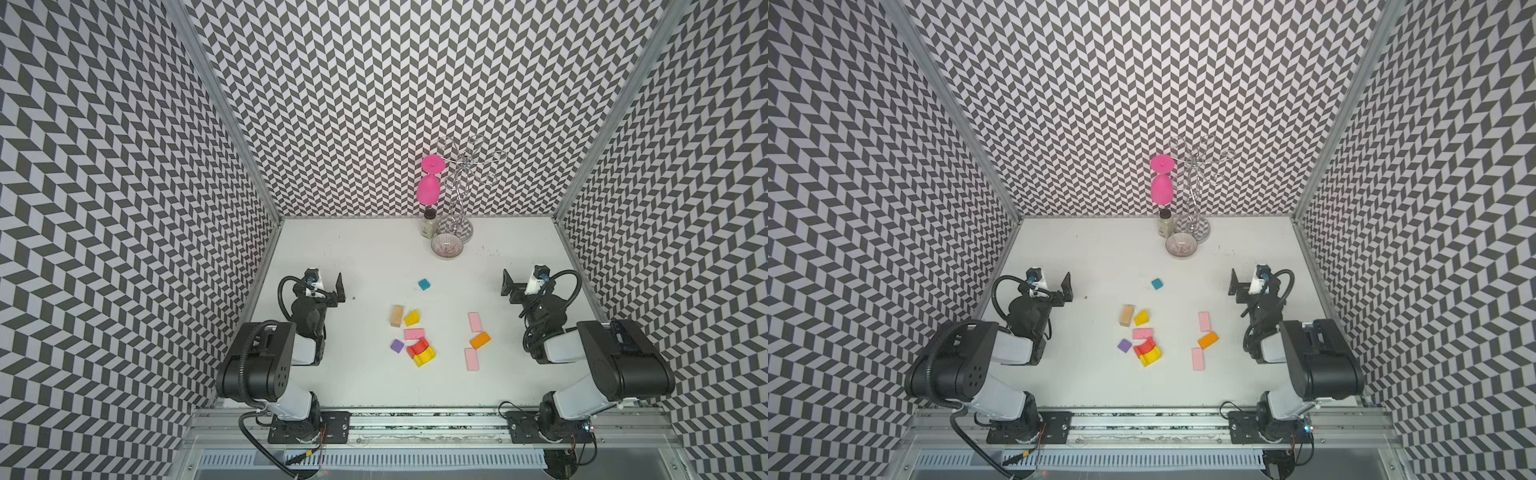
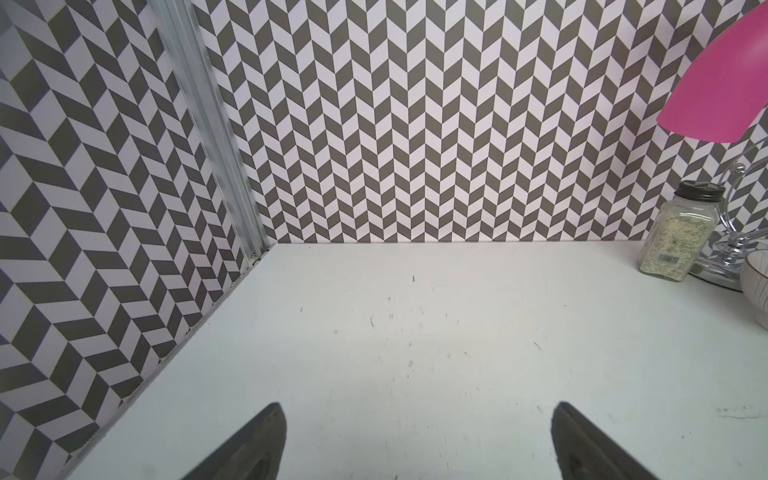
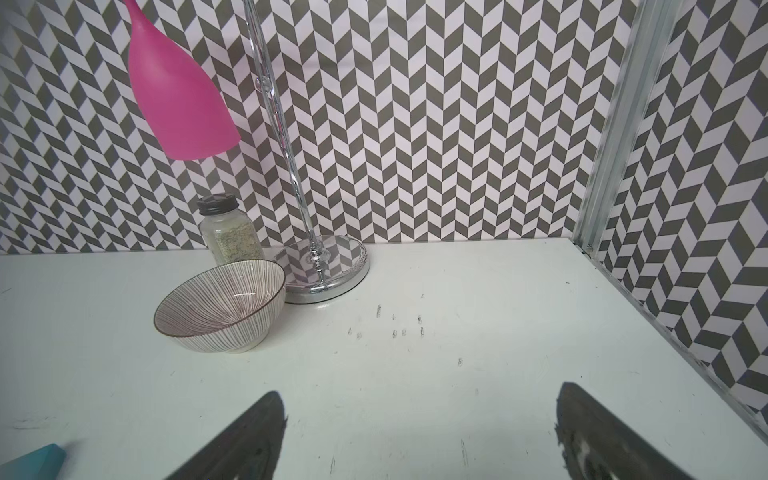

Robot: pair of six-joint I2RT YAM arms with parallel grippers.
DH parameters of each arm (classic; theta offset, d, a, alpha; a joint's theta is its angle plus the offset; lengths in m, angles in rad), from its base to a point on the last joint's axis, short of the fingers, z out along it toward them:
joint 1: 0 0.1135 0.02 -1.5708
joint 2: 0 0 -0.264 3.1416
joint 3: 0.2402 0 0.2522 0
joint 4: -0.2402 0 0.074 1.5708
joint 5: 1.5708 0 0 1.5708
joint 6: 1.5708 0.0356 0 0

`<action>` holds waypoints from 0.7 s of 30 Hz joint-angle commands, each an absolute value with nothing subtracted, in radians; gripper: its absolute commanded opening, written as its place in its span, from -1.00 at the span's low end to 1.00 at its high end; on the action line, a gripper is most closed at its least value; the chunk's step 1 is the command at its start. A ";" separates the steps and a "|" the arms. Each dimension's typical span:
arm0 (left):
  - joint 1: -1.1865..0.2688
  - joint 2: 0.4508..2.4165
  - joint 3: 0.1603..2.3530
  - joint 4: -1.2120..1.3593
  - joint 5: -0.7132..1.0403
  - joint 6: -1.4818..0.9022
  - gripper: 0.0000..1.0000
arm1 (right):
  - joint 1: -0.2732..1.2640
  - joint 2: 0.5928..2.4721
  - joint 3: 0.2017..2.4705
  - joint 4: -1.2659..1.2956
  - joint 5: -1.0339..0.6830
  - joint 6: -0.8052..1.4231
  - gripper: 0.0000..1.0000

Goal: Build the wood block tower
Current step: 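Raise both grippers from the rest pose above the table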

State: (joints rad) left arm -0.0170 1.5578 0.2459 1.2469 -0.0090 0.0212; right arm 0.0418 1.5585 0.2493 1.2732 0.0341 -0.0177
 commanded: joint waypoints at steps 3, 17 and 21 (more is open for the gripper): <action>-0.017 1.557 0.258 1.255 -0.010 0.017 1.00 | 0.048 1.569 0.241 1.338 0.044 -0.021 0.99; -0.028 1.557 0.254 1.261 -0.031 0.022 1.00 | 0.046 1.569 0.242 1.336 0.044 -0.020 0.99; -0.026 1.557 0.256 1.258 -0.031 0.020 1.00 | 0.047 1.568 0.241 1.338 0.044 -0.023 0.99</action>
State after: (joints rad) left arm -0.0219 1.5578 0.2459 1.2472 -0.0238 0.0216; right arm 0.0418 1.5585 0.2493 1.2732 0.0338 -0.0177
